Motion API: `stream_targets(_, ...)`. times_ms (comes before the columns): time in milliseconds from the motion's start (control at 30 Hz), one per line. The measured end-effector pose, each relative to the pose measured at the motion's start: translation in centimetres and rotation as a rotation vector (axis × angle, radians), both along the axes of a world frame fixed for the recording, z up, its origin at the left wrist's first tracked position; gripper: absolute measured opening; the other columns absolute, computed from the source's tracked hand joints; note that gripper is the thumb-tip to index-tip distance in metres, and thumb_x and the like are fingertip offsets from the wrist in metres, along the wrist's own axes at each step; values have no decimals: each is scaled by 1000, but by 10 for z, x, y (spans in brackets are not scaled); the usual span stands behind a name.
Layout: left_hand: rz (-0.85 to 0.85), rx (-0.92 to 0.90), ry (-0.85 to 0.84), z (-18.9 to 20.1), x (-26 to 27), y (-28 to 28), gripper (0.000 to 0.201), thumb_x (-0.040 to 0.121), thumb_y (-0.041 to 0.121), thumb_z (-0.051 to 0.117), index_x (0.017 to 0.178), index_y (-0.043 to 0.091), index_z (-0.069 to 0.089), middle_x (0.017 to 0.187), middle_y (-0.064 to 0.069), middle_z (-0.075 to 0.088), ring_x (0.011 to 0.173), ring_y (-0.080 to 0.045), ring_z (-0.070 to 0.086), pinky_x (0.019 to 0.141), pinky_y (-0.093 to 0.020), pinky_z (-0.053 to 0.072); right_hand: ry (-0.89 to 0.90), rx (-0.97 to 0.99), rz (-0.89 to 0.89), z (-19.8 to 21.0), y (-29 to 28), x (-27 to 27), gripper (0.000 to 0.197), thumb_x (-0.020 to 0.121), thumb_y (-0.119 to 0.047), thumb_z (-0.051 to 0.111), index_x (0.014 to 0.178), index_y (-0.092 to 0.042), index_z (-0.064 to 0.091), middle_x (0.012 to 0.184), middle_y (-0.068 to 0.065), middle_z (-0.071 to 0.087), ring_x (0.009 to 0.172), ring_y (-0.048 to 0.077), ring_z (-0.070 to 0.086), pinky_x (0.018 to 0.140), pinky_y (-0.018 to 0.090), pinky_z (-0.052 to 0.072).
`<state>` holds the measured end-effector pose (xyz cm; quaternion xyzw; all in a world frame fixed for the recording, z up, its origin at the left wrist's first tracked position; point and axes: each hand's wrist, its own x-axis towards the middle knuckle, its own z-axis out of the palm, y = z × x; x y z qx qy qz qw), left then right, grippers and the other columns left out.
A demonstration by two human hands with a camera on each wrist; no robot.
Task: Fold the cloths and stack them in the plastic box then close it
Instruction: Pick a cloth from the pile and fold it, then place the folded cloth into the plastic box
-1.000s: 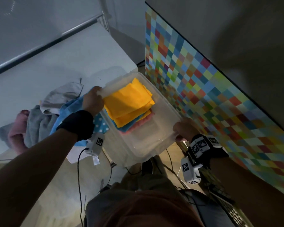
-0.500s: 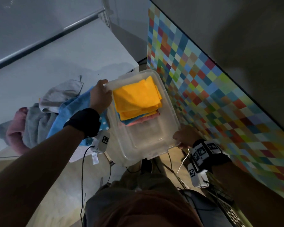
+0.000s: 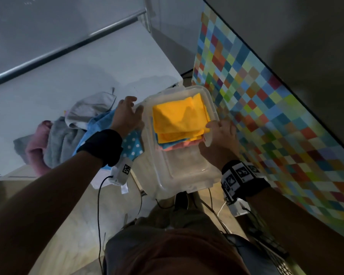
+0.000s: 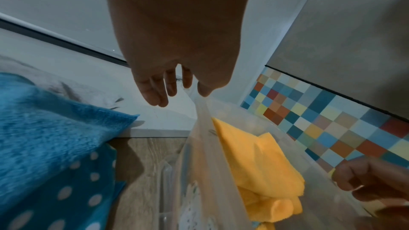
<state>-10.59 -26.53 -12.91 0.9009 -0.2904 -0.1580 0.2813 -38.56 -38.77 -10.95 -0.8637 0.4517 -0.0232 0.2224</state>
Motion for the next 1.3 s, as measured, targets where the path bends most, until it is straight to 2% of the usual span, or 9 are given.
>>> stream_targets(167,-28,40,-30,4,0,29,36,92,25,59,123,6,58,115,-18,61,108,-31,58,91,-32,42,-22,18,150,2,30,27,42,71,-31,61,113,-25,55,111,4,49,106,32,46,87,41,35)
stream_targets(267,-66,55,-45,4,-6,46,27,92,19,58,116,6,61,114,-15,63,110,-29,57,83,-26,37,20,89,176,4,45,43,41,77,-31,63,116,-25,54,113,4,48,109,32,45,89,42,36)
stream_targets(333,-80,52,-38,3,-8,62,24,92,17,60,113,6,63,116,-14,64,113,-29,56,88,-29,38,57,107,194,8,56,54,41,79,-33,65,118,-26,52,117,4,47,112,32,43,91,43,38)
stream_targets(500,-135,71,-42,-2,-1,116,31,88,18,64,116,3,63,110,-17,66,100,-34,63,86,-36,45,78,213,192,17,81,83,43,82,-30,64,123,-25,51,122,5,47,117,31,41,86,40,41)
stream_targets(667,-120,133,-49,-4,14,188,35,82,23,59,111,5,68,101,-21,67,88,-37,65,82,-38,49,32,282,256,24,129,117,41,81,-25,64,121,-20,56,123,9,49,116,32,44,94,44,43)
stream_targets(833,-74,186,15,-13,38,254,35,86,19,62,118,4,65,110,-21,63,98,-37,62,89,-35,45,-8,277,255,22,184,162,33,81,-25,64,113,-26,58,119,4,58,111,28,55,91,36,48)
stream_targets(967,-66,135,43,-21,49,277,37,83,11,66,119,1,62,110,-19,66,100,-35,63,85,-34,47,-1,366,275,11,210,199,39,83,-29,64,120,-25,55,125,7,55,110,28,57,93,40,49)
stream_targets(1100,-15,41,96,-33,51,280,56,78,12,72,130,8,52,121,-13,61,108,-30,59,89,-33,49,-27,410,319,-9,213,229,53,82,-10,63,131,-22,48,136,8,46,122,28,50,97,42,46)
stream_targets(1300,88,129,119,-52,50,254,75,74,31,79,140,17,45,131,-13,46,122,-33,44,100,-40,40,79,146,614,-39,195,267,91,74,4,63,150,-33,29,160,0,20,144,30,22,116,44,28)
